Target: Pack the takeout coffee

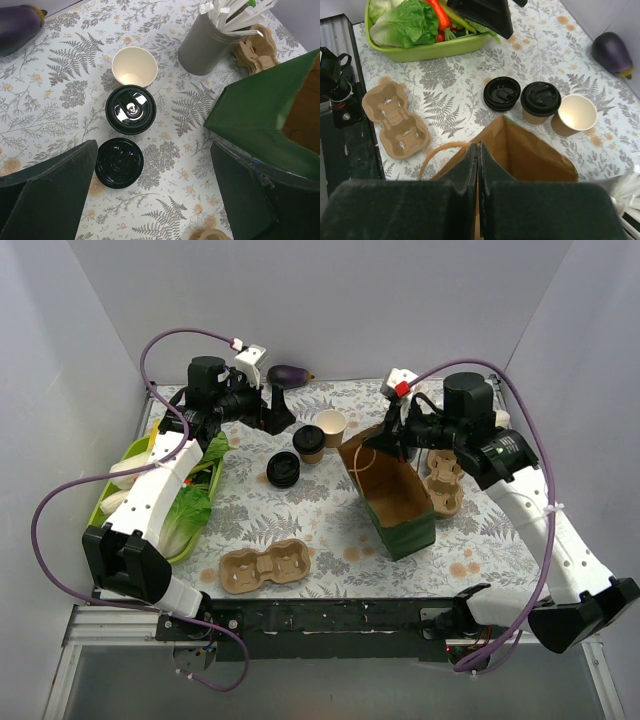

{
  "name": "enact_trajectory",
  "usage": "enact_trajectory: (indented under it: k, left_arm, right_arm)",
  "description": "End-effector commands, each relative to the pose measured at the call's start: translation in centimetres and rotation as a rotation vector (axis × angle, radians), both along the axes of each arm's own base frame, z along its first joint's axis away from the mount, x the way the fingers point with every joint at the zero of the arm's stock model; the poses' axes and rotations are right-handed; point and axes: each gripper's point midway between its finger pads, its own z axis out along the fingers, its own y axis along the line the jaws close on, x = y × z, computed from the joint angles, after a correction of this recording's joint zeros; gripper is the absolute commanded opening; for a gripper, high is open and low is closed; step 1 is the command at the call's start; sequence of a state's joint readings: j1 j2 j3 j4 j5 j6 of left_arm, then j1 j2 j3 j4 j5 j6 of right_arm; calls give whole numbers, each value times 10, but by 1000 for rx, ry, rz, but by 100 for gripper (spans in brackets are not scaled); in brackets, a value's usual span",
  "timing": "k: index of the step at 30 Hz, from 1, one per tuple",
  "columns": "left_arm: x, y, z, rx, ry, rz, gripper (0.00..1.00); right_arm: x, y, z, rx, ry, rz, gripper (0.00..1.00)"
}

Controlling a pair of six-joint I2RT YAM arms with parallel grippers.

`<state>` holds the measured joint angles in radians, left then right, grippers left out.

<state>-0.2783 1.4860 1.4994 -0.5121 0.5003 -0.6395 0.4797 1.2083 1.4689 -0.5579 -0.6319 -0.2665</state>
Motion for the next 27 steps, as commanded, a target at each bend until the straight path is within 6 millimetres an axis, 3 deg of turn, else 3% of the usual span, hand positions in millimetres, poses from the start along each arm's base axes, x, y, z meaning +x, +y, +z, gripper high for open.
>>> enact_trajectory:
  k: [1,3,4,6,8,11,14,21,23,27]
  left_arm:
    - [-2,-1,16,0,-44,-13,98]
    - [-2,-1,16,3,-40,-14,98]
    - [-3,-2,20,2,-51,-23,98]
    - [-5,-2,17,6,-42,-32,98]
    - [-12,-5,12,8,-35,-75,98]
    - [-24,-13,6,-13,-17,-152,98]
    - [-35,-22,4,-41,3,-232,98]
    - [-42,-26,-5,-49,27,-286,98]
    - [-44,-26,-9,-47,40,-289,98]
    - [-49,-27,-18,-49,68,-303,98]
  right_arm:
    - [11,12,-3,32,4,-3,3]
    - [19,11,-7,8,21,-31,23]
    - [18,9,-7,-8,31,-31,28]
    - [19,7,7,-16,-1,-39,41]
    - [19,1,22,-18,-19,-68,50]
    - [18,-8,29,-40,-27,-112,62]
    - [15,-19,36,-48,-44,-155,66]
    - [17,-47,30,-130,-99,-227,65]
    - [14,-52,35,-174,-162,-189,61]
    - [1,-62,22,-308,-235,-90,56]
